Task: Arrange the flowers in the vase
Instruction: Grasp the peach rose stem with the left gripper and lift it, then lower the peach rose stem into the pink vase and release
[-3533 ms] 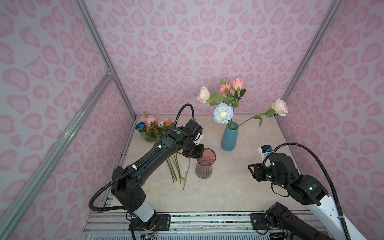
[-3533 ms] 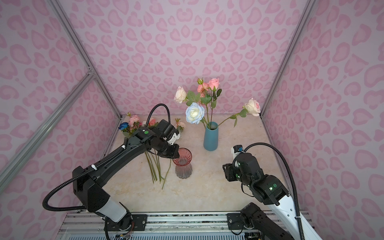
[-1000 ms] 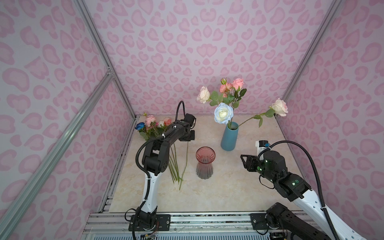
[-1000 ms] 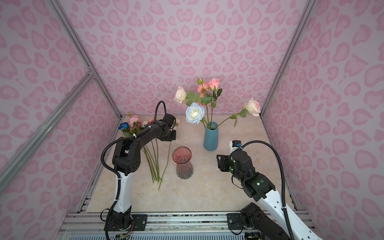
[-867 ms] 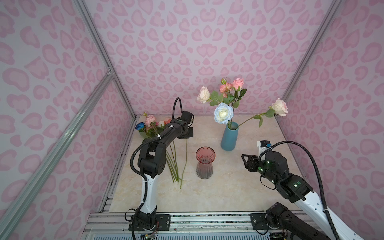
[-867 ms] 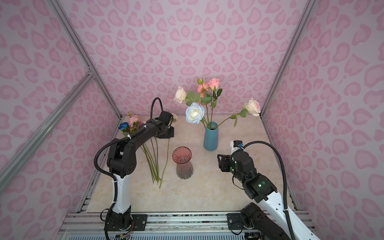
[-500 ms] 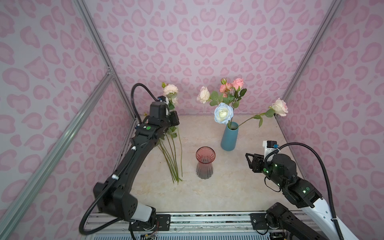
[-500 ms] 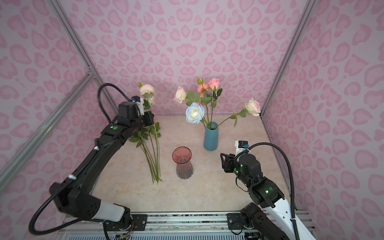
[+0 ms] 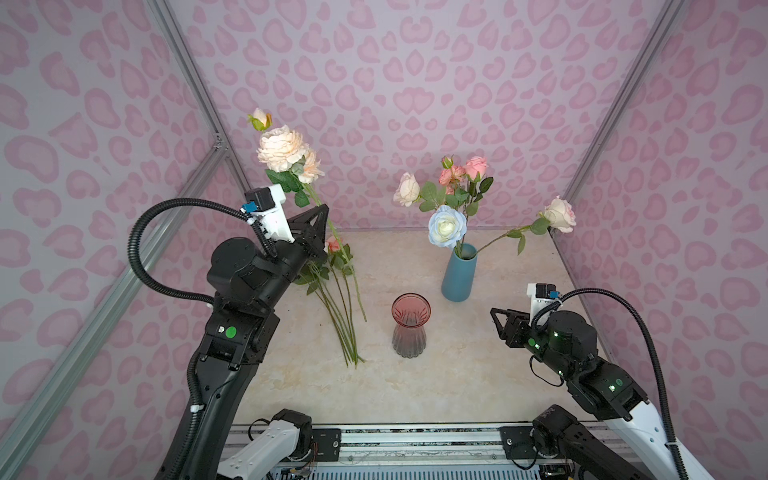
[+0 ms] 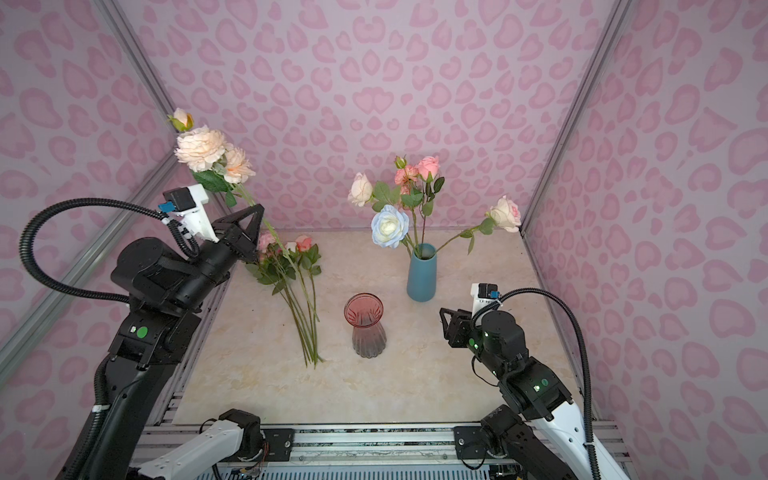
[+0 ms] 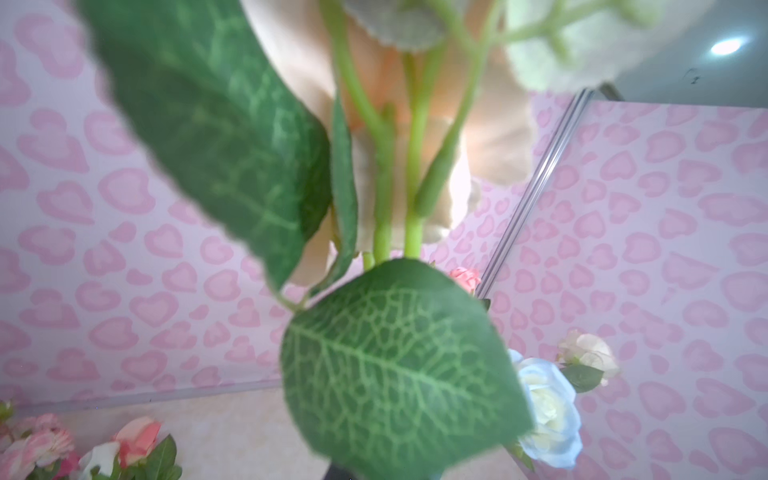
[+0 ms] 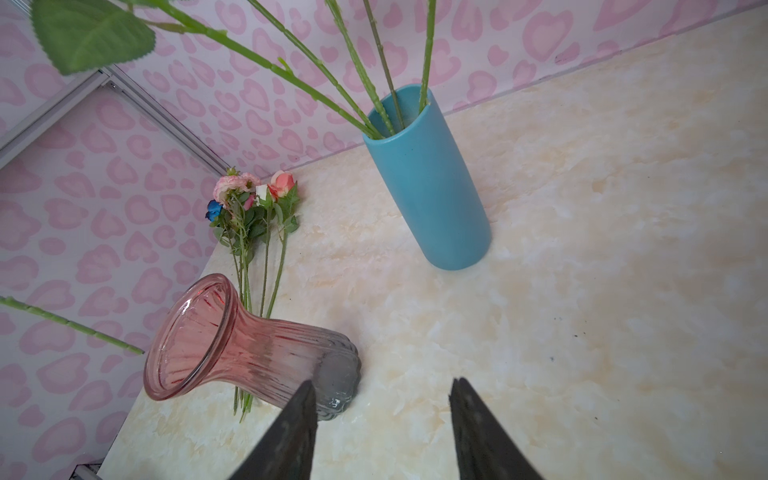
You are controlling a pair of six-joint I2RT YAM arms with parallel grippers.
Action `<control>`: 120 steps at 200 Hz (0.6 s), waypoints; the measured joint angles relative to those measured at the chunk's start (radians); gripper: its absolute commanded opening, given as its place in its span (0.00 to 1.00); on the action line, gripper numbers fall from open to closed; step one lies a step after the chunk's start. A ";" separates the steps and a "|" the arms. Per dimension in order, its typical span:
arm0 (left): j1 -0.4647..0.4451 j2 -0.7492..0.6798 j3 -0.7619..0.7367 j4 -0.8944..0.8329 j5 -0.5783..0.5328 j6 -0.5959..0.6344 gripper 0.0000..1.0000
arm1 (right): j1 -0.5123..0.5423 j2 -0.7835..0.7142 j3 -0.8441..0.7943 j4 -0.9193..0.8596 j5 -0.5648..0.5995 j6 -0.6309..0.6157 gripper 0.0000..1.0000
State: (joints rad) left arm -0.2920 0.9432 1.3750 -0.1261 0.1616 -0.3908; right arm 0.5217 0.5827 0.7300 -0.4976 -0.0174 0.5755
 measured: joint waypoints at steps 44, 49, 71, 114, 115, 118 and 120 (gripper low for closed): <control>-0.006 -0.103 -0.090 0.182 0.060 -0.058 0.04 | 0.000 0.014 -0.002 0.007 -0.003 0.008 0.53; -0.010 -0.103 -0.097 0.202 0.065 -0.066 0.04 | 0.000 0.016 -0.002 0.009 -0.005 0.008 0.53; -0.028 -0.091 -0.122 0.278 0.077 -0.106 0.04 | 0.000 0.025 -0.006 0.025 -0.010 0.008 0.52; -0.119 0.000 -0.153 0.377 0.073 -0.130 0.04 | 0.001 0.029 -0.008 0.036 -0.014 0.015 0.52; -0.123 0.005 -0.153 0.380 0.073 -0.130 0.04 | 0.001 0.029 -0.008 0.036 -0.014 0.015 0.52; -0.132 0.013 -0.154 0.383 0.072 -0.130 0.04 | 0.001 0.029 -0.008 0.036 -0.013 0.015 0.52; -0.138 0.018 -0.154 0.383 0.072 -0.129 0.04 | 0.001 0.029 -0.008 0.036 -0.013 0.015 0.52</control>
State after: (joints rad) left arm -0.4297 0.9615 1.2213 0.2573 0.2333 -0.5201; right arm 0.5224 0.6113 0.7216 -0.4618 -0.0307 0.5907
